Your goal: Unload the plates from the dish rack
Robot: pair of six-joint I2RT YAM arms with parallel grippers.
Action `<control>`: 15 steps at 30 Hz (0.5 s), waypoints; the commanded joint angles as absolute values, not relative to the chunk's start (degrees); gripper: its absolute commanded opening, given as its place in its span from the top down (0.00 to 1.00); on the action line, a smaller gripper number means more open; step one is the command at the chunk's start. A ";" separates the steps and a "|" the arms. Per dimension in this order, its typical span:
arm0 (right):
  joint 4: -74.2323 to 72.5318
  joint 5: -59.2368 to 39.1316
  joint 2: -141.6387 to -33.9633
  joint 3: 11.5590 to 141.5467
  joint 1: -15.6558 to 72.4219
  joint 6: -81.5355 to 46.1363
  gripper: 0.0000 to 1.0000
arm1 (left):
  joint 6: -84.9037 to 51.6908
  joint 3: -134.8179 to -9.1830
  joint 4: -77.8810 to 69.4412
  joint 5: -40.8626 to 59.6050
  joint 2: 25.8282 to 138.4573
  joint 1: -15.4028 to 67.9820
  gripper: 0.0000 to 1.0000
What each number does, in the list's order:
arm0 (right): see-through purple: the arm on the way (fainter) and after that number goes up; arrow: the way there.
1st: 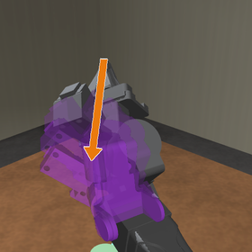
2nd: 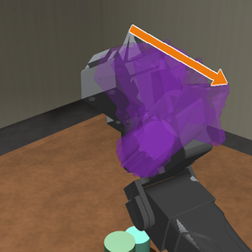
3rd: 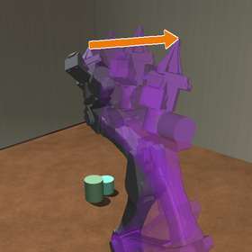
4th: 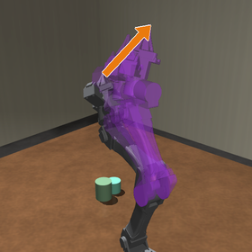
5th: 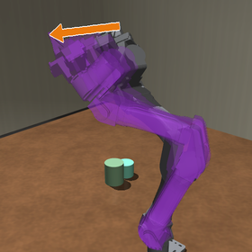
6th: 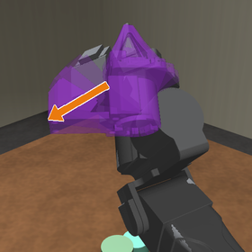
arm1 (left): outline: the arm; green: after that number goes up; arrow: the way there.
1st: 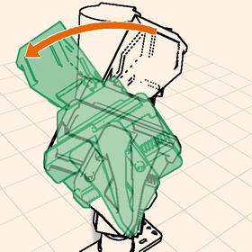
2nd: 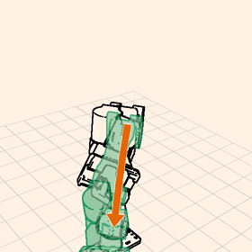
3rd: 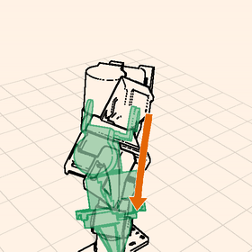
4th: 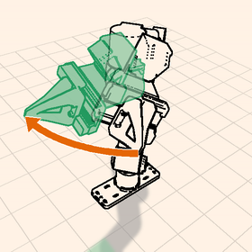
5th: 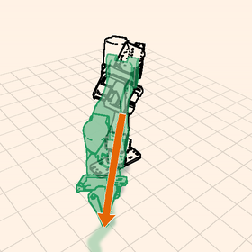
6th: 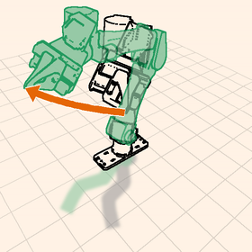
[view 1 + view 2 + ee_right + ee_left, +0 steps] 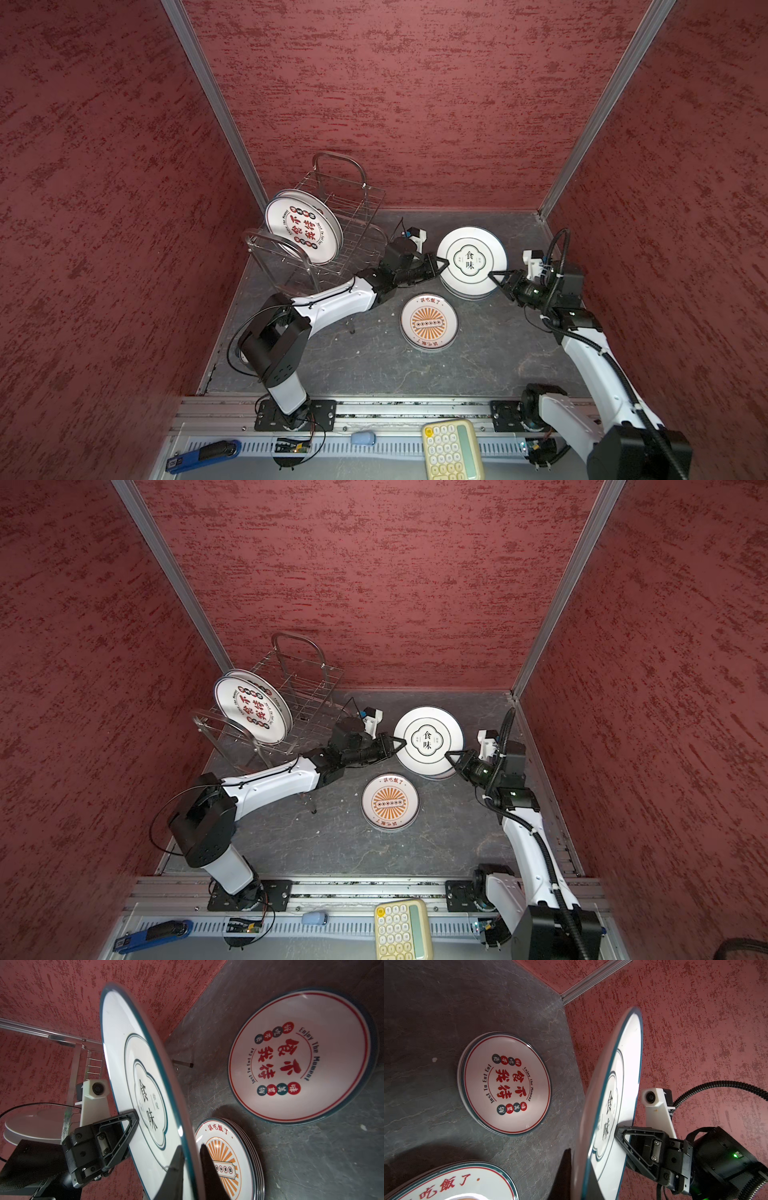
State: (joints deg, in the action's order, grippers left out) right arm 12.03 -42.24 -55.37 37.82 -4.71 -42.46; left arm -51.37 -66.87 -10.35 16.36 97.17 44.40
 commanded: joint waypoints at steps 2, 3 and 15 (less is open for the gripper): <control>8.38 -44.74 -55.08 39.68 -4.17 -39.79 0.53 | -47.81 -68.37 -4.85 15.36 100.75 45.79 1.00; 11.57 -42.23 -55.25 40.62 -4.47 -38.63 0.40 | -47.81 -68.91 -4.10 14.81 101.14 45.75 1.00; 39.46 2.46 -53.47 49.17 -5.56 -28.56 0.01 | -47.54 -82.98 7.82 8.80 111.43 45.69 1.00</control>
